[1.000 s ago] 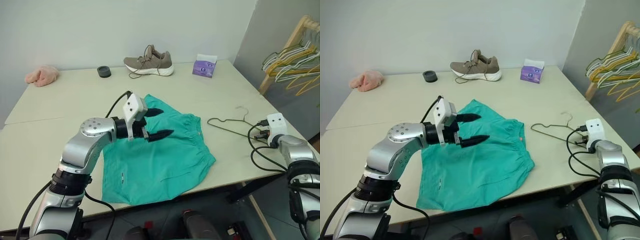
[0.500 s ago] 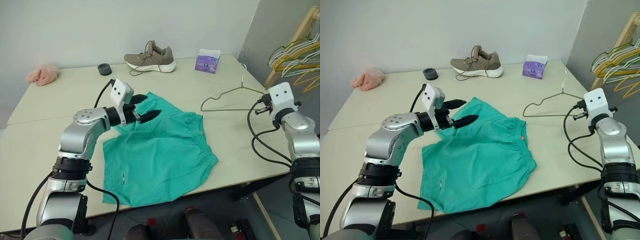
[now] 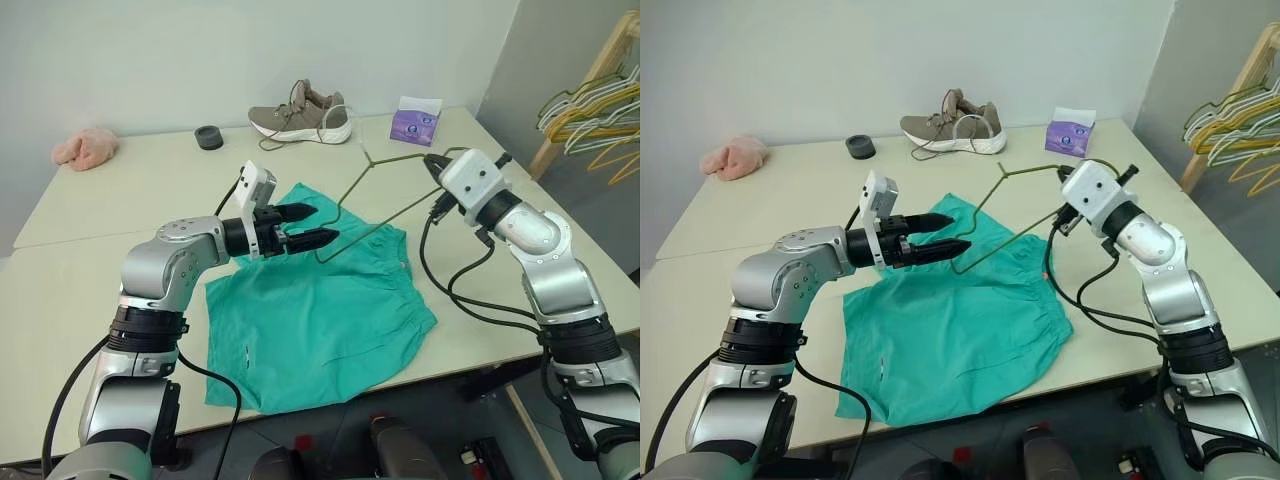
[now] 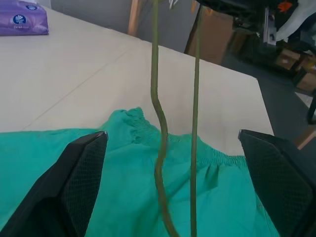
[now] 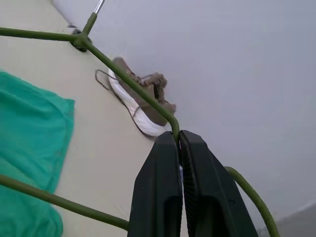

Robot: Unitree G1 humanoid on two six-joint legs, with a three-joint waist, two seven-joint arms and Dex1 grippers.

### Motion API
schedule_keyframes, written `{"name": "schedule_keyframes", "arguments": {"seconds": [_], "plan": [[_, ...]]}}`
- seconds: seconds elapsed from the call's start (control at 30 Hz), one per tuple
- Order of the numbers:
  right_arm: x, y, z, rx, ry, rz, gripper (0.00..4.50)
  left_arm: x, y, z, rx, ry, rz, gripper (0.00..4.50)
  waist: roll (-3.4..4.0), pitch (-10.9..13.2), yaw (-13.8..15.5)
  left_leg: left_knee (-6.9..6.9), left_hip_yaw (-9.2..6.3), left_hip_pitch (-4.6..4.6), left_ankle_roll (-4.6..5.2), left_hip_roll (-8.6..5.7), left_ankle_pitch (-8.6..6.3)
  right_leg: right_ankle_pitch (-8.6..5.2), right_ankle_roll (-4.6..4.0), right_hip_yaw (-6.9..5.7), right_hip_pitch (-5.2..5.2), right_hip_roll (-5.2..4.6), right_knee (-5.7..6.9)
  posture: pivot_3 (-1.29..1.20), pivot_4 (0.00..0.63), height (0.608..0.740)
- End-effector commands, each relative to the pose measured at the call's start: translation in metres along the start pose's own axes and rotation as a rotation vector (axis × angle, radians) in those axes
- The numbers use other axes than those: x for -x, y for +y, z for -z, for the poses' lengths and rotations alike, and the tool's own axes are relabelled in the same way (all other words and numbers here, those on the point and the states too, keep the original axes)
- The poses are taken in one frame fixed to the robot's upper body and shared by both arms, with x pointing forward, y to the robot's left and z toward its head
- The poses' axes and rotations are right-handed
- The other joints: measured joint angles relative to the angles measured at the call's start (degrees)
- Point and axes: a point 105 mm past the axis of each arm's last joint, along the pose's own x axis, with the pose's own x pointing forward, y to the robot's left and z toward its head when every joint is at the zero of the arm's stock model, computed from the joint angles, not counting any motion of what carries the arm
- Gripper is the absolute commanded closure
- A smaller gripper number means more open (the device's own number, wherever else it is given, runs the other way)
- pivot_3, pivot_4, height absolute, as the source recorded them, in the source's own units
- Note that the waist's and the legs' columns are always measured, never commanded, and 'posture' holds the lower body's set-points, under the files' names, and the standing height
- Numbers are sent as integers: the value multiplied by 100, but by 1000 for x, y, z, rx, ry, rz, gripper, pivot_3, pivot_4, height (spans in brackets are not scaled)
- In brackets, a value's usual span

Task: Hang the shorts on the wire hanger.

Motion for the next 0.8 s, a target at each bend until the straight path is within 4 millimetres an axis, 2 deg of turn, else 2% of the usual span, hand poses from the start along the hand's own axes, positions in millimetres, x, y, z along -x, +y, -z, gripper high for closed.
{"name": "schedule_keyframes", "arguments": {"seconds": [0.03, 0.27, 0.3, 0.37, 0.73, 0.77, 0.8], "plan": [[-5, -5, -29, 54, -104, 5, 4490, 0, -18, -1, -7, 14, 93, 0, 0, 0, -2, 4, -4, -20, -11, 0, 7, 3, -4, -3, -18, 0, 3, -219, 105, 740], [-10, -3, -39, 20, -148, 0, 4490, 3, -28, 5, 24, 38, 144, 0, 0, 0, -2, 1, -7, -37, -17, 1, 10, 3, -6, -7, -33, 0, 1, -211, 101, 740], [-10, -4, -40, 17, -150, 3, 4500, 4, -28, 5, 25, 41, 141, 389, 0, 0, -2, 1, -8, -37, -16, 1, 10, 4, -6, -7, -33, 0, 2, -211, 101, 740], [-10, -4, -41, 14, -152, 5, 4500, 5, -29, 6, 30, 40, 141, 789, 0, 0, -2, 2, -9, -36, 1, 0, 0, 4, -6, -8, -33, 0, 4, -211, 100, 740], [-9, -6, -40, 9, -157, 26, 4500, 7, -31, 8, 42, 45, 145, 4217, 1, 0, -4, 3, -11, -36, 2, 0, 0, 4, -6, -9, -33, 1, 6, -206, 93, 740], [-9, -6, -41, 12, -161, 24, 4500, 7, -31, 8, 43, 44, 145, 4474, 1, 0, -4, 3, -11, -36, 2, 0, 0, 4, -6, -9, -33, 1, 7, -207, 92, 740], [-9, -3, -42, 18, -168, 14, 4500, 7, -32, 8, 43, 44, 145, 4474, 1, 0, -4, 3, -11, -36, 2, 0, 0, 4, -6, -9, -33, 1, 7, -206, 92, 740]]}}
